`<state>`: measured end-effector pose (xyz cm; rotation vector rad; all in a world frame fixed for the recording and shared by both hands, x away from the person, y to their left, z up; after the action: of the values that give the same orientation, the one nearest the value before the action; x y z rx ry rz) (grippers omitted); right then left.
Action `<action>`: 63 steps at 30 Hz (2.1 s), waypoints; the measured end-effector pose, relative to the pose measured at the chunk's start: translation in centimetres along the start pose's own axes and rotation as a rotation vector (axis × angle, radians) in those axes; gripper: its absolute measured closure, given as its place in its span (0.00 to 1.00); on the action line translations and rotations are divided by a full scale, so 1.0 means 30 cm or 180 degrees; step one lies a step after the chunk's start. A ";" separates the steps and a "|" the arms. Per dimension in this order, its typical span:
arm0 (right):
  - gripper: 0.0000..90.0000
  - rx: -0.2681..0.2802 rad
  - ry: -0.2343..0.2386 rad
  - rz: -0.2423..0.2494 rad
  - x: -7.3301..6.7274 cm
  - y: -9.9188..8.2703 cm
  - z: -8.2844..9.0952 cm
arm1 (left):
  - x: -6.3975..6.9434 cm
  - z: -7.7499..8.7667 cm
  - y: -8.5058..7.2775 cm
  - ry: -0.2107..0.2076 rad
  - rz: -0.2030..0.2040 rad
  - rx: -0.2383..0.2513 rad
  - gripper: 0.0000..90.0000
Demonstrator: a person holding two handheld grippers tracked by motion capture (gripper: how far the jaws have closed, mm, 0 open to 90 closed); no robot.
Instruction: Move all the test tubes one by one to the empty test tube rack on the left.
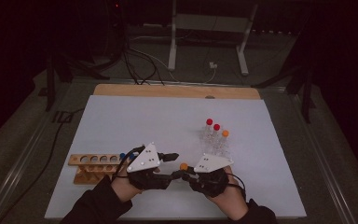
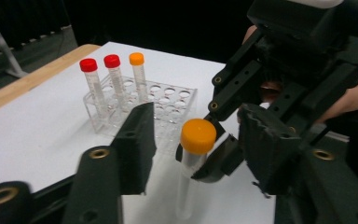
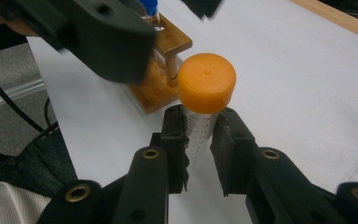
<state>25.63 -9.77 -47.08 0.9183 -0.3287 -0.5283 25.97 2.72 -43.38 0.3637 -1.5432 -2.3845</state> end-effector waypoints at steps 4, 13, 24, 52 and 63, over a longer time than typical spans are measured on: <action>0.84 0.0010 0.0006 0.0003 -0.002 0.001 0.003 | 0.004 -0.026 -0.006 0.0002 -0.0053 -0.0066 0.64; 0.84 0.0010 0.0010 0.0017 -0.004 0.003 0.004 | 0.003 -0.055 -0.017 -0.0017 -0.0126 -0.0153 0.78; 0.65 0.0084 0.0002 -0.0031 0.006 0.007 0.010 | -0.007 -0.035 -0.001 -0.0007 -0.0072 -0.0118 0.80; 0.00 0.0417 -0.0273 -0.0344 0.092 -0.024 0.087 | -0.140 0.210 0.026 0.0684 0.0055 0.0053 0.80; 0.00 0.0475 -0.0322 -0.0381 0.103 -0.022 0.103 | -0.164 0.290 -0.008 0.0901 0.0128 0.0031 0.80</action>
<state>26.51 -13.88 -45.72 1.0625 -0.4105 -0.6684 27.43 11.96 -39.84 0.6356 -1.4187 -2.1841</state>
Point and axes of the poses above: each handheld gripper's, and its own axes: z roughly backward along the jaws, y roughly out of its top, x roughly to its right, the point moved 6 cm from there along -z, roughly forward along the jaws
